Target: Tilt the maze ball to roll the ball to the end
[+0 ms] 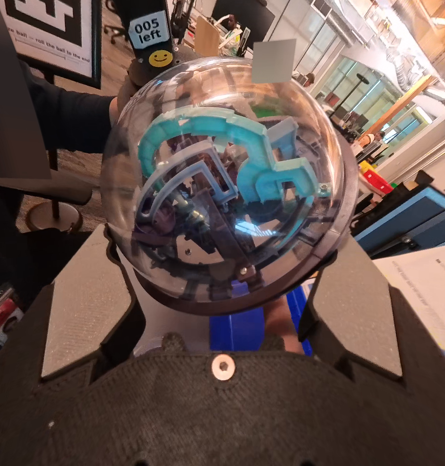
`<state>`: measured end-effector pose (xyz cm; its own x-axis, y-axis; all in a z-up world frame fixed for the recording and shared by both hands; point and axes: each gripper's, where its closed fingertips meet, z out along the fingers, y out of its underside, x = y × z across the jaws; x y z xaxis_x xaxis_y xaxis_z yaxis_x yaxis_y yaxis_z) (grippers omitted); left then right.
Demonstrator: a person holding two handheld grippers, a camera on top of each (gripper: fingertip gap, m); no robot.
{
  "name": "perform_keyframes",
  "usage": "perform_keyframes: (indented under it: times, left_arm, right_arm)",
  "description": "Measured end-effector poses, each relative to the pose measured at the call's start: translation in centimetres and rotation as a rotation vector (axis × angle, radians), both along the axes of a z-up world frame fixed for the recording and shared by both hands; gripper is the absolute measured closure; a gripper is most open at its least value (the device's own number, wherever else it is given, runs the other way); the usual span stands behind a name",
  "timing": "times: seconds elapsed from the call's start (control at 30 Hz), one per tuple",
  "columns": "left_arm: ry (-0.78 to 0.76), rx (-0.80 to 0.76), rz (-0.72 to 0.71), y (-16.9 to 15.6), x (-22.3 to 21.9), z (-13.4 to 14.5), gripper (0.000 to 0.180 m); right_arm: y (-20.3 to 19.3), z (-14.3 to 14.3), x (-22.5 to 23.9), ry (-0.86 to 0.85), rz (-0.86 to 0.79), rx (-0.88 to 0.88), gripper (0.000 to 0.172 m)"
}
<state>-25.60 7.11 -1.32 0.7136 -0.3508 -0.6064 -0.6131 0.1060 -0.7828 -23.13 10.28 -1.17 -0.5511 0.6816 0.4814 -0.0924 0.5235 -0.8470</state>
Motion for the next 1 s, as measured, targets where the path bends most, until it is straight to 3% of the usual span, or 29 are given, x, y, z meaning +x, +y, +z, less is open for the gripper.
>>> perform_keyframes:
  times: [0.37, 0.8, 1.0]
  left_arm:
    - [0.145, 0.154, 0.059, 0.7, 1.2, 5.7, 0.054]
    - [0.359, 0.33, 0.148, 3.0, 1.0, 3.6, 0.053]
    - [0.387, 0.362, 0.143, 3.2, 1.2, 3.8, 0.053]
  right_arm:
    - [0.3, 6.2, 1.5, 0.128, -0.055, 0.227, 0.014]
    - [1.8, 4.6, 2.6, 0.321, -0.212, 0.543, 0.014]
    - [1.8, 4.8, 2.8, 0.364, -0.211, 0.561, 0.014]
